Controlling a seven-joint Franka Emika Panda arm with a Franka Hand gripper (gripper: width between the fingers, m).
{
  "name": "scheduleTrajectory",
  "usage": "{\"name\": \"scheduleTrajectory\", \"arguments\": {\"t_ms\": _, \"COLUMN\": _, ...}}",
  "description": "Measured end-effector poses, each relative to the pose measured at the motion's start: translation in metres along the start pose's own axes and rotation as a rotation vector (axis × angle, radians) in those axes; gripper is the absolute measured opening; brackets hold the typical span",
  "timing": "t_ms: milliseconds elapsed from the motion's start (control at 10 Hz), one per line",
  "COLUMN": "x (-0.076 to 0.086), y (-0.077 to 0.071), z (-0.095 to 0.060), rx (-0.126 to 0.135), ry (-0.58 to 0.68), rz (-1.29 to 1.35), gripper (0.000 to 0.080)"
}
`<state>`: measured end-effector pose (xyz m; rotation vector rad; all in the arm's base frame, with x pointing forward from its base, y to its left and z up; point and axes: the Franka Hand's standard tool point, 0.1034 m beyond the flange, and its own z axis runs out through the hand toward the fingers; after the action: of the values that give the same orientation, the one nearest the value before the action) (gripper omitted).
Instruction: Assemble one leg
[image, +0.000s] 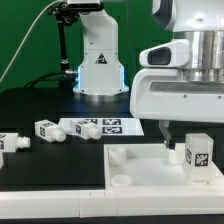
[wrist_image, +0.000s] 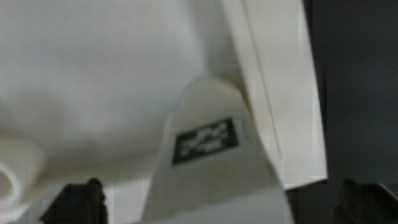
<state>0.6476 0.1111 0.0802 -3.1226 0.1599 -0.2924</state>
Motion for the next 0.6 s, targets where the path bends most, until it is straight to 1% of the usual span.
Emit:
{"name": "scheduleTrajectory", "arguments": {"t_ms": 100, "x": -0.0019, "y": 0.0005, "z": 0.0012, "rx": -0.001, "ry": -0.008, "rz": 0.008, "gripper": 0.0553}}
{"name": "scheduleTrajectory", "arguments": {"t_ms": 300, "x": -0.0017, "y": 0.0006, "z": 0.0013, "rx": -0.001, "ry": -0.007, "rz": 0.064, "gripper": 0.0282}}
{"name": "scheduleTrajectory", "arguments": {"t_ms": 600, "x": -0.0018, "y": 0.0025, "z": 0.0020, "rx": -0.003, "ry": -0.007, "rz": 0.277, "gripper": 0.0284}}
